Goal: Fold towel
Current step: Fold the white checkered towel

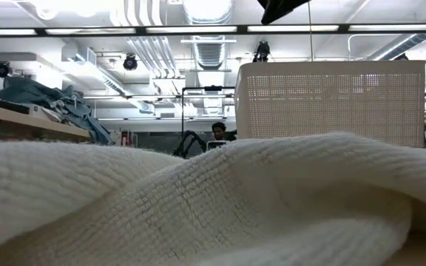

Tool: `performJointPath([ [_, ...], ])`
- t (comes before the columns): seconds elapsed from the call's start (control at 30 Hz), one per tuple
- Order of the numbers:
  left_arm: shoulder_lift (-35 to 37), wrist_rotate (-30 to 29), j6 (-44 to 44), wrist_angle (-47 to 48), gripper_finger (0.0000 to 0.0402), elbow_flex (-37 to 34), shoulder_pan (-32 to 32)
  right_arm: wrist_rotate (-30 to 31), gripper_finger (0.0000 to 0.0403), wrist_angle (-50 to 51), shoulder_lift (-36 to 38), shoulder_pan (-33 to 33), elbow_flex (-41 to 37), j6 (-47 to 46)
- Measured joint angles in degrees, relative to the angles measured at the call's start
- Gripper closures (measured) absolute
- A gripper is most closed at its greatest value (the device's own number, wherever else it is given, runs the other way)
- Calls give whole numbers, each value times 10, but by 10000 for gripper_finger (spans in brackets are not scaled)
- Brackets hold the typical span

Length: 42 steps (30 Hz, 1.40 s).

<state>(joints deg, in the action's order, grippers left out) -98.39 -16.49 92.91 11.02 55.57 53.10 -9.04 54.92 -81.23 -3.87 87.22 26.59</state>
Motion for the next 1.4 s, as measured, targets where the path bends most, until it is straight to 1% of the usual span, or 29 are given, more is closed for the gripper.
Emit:
performJointPath([
  [0.07, -10, 0, 0, -7, 298, 0, 0, -1, 197, 6, 0, 3, -2, -2],
  [0.13, -25, 0, -2, -34, 295, 0, -1, -4, 199, 10, 0, 6, -12, -10],
  [0.27, -60, 0, -5, -96, 289, 0, -2, -30, 199, -2, 1, 24, -63, -38],
  [0.33, -70, 0, -4, -97, 289, 1, -2, -29, 199, -14, 1, 36, -92, -50],
  [0.43, -73, 0, 1, -71, 293, 12, -3, -29, 199, -38, 1, 51, -134, -67],
  [0.53, -76, 3, 45, 2, 304, 21, -3, -28, 199, -70, 2, 62, -165, -84],
  [0.67, -86, 25, 38, 59, 342, 51, -5, -28, 199, -91, 2, 76, -190, -99],
  [0.77, -103, 73, 35, 147, 384, 95, -8, -28, 199, -110, 2, 84, -207, -110],
  [0.8, -110, 92, 26, 180, 392, 114, -8, -28, 199, -112, 2, 87, -211, -112],
  [0.87, -122, 109, 20, 260, 395, 157, -5, -27, 200, -120, 2, 91, -220, -116],
  [0.9, -127, 107, 20, 301, 395, 179, -2, -27, 202, -125, 2, 91, -225, -116],
  [0.93, -128, 96, 21, 339, 396, 202, 1, -24, 203, -135, 3, 93, -232, -116],
  [1.0, -126, 50, 29, 389, 400, 252, 11, -24, 206, -185, 10, 94, -255, -120],
  [1.1, -125, -29, 68, 486, 400, 314, 31, -19, 211, -318, 15, 108, -305, -122],
  [1.17, -125, -54, 101, 522, 401, 337, 41, 12, 215, -391, 13, 126, -334, -110],
  [1.27, -125, -66, 129, 555, 401, 348, 47, 51, 223, -479, -5, 150, -343, -95],
  [1.4, -126, -68, 136, 539, 401, 312, 44, 58, 233, -549, -47, 173, -322, -113],
])
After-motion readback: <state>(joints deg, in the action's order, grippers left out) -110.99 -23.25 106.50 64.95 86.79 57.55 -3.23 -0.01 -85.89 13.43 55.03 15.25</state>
